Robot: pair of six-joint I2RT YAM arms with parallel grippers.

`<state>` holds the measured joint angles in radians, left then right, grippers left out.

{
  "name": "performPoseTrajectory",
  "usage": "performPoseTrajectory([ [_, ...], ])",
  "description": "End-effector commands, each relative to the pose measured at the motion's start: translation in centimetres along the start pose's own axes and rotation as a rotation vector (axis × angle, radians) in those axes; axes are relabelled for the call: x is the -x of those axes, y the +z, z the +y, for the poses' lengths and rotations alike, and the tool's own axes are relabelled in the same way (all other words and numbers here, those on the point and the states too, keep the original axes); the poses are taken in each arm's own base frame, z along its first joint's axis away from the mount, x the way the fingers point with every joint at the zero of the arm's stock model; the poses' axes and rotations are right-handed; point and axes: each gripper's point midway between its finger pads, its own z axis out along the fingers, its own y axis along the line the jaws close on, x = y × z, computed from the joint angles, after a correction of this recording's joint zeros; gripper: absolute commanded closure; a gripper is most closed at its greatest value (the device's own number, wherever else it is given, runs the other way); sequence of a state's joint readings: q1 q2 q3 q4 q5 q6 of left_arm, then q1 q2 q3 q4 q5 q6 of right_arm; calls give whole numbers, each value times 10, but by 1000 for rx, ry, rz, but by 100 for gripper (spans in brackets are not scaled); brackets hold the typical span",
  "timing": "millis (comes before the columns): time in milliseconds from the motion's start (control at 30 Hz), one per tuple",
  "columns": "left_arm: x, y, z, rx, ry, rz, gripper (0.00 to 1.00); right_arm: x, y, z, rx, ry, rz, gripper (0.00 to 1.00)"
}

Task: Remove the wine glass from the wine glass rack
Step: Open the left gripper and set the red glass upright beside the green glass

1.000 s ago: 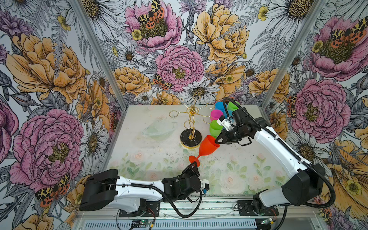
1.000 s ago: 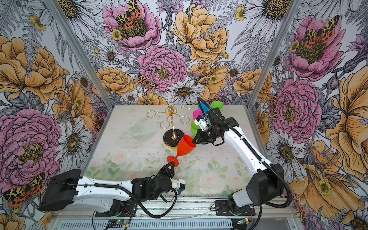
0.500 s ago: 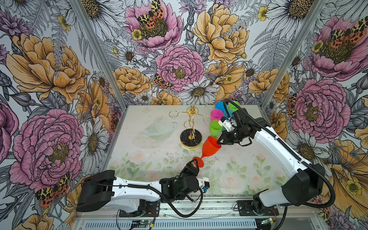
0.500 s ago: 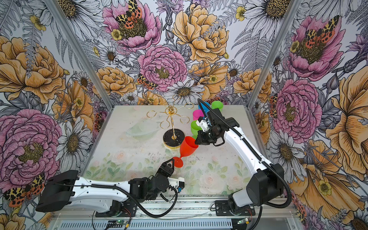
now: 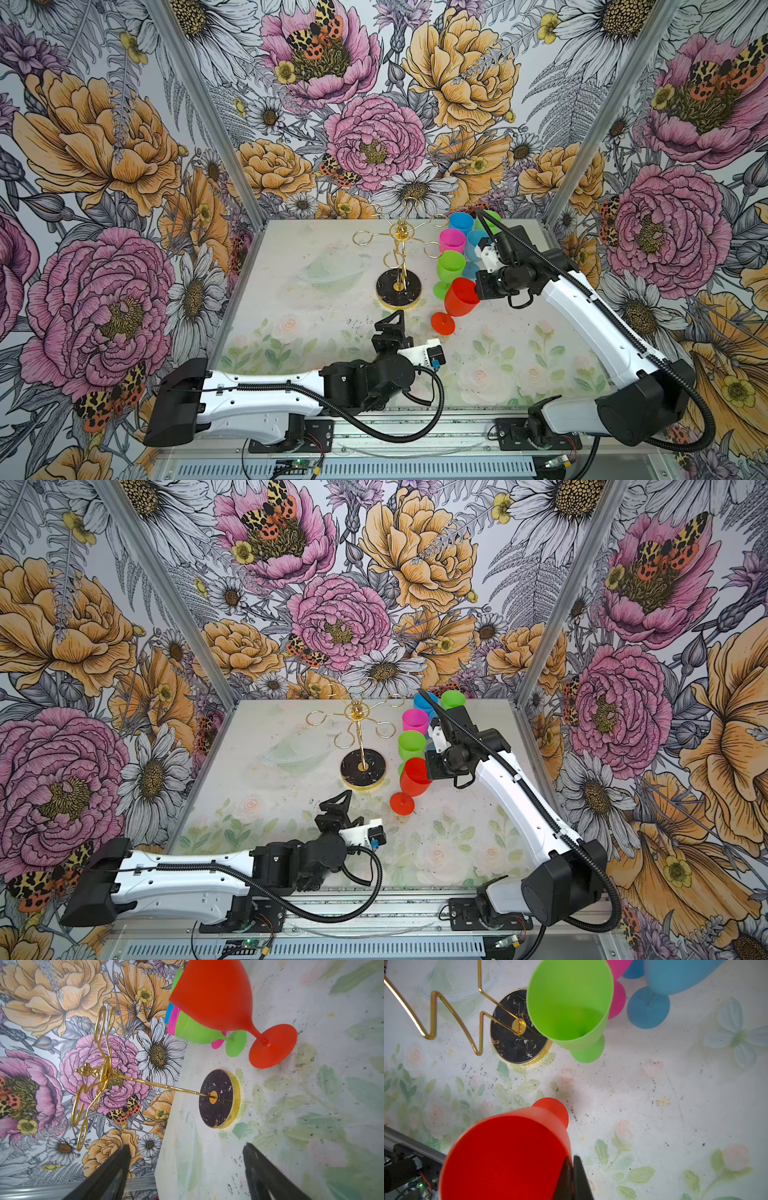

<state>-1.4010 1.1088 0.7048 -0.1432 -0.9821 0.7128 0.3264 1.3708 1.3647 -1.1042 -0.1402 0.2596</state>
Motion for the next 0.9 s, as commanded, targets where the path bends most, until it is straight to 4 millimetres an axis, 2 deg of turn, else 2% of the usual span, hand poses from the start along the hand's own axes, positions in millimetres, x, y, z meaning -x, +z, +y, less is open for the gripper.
performPoseTrajectory([
  [0,-17,0,14,-19,-271,59,10,3,-11,-30,-140,7,-44,100],
  [200,-48,12,43,-5,-591,123,4,16,-13,-70,-308,39,-62,100],
  [333,-62,14,63,37,-747,133,5,34,-12,-82,-344,72,-96,100],
  [467,-71,15,74,77,-806,143,3,49,-4,-89,-365,89,-115,100],
  [633,-88,17,74,70,-841,204,2,61,11,-97,-401,83,-100,100],
  [867,-98,12,74,65,-855,205,1,74,27,-100,-393,94,-108,100],
])
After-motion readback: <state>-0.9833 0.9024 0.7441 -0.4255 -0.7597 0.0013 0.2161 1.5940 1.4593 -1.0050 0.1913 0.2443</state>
